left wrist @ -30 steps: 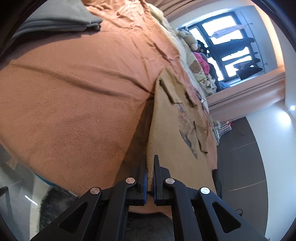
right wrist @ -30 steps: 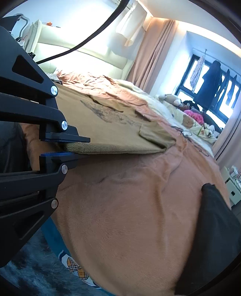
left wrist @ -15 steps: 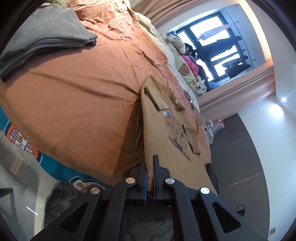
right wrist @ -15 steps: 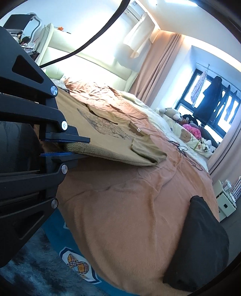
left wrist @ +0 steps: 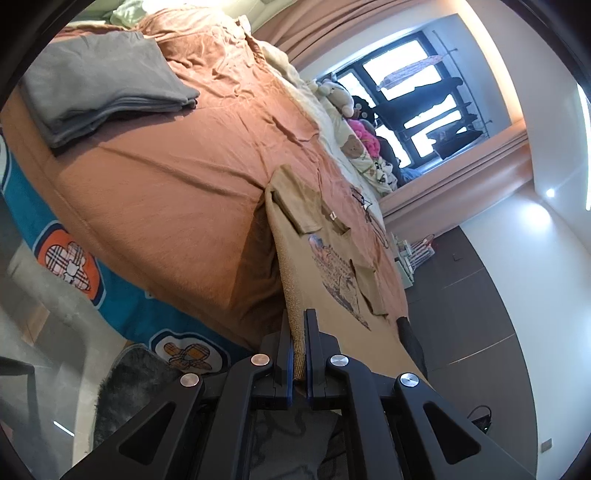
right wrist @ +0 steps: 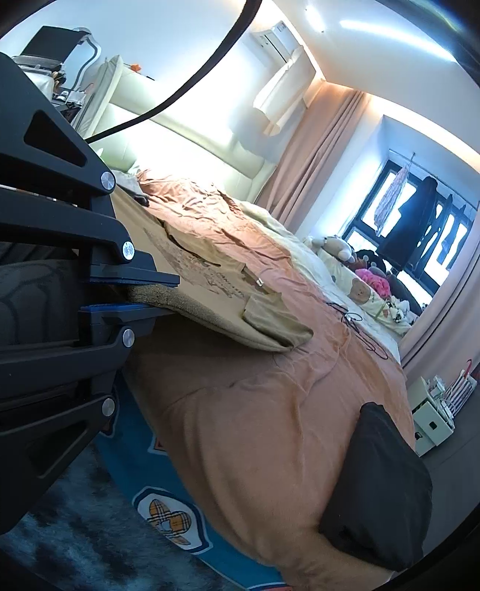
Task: Fold small clothes
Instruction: 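Lift the hem with both tools and fold it toward the collar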
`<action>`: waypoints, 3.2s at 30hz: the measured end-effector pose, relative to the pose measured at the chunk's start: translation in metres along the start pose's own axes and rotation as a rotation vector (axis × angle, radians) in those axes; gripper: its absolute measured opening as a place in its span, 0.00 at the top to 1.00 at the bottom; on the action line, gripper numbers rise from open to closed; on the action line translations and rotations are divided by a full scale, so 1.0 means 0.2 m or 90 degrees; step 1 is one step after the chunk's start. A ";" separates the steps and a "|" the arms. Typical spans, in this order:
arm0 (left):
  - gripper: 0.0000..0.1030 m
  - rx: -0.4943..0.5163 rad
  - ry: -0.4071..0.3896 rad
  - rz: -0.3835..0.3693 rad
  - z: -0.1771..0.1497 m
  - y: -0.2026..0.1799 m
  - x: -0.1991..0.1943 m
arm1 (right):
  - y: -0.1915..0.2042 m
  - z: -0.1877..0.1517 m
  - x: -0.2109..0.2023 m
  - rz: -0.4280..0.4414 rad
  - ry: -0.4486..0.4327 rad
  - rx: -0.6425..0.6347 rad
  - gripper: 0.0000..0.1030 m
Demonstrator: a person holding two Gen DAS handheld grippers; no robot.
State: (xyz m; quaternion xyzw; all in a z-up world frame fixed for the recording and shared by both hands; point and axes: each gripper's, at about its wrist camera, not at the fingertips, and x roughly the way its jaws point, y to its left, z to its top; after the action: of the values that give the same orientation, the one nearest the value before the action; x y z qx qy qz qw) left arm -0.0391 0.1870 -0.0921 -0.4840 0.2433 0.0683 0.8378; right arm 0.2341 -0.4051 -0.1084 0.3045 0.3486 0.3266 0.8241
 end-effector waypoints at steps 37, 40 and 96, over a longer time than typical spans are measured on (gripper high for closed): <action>0.97 0.053 -0.033 -0.035 -0.03 -0.10 -0.26 | -0.06 0.09 -0.03 0.047 -0.039 -0.044 0.96; 0.97 0.072 -0.034 -0.034 0.06 -0.16 -0.21 | -0.04 0.14 0.03 0.039 -0.039 -0.057 0.96; 0.96 -0.023 0.046 0.124 0.90 -0.02 1.22 | -0.04 1.11 1.45 -0.073 0.093 -0.026 0.96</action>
State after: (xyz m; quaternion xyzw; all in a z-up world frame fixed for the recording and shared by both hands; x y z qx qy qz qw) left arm 0.2370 0.3078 -0.1307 -0.4752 0.3179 0.1366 0.8090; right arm 0.5658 -0.2536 -0.0974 0.2428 0.4179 0.3069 0.8199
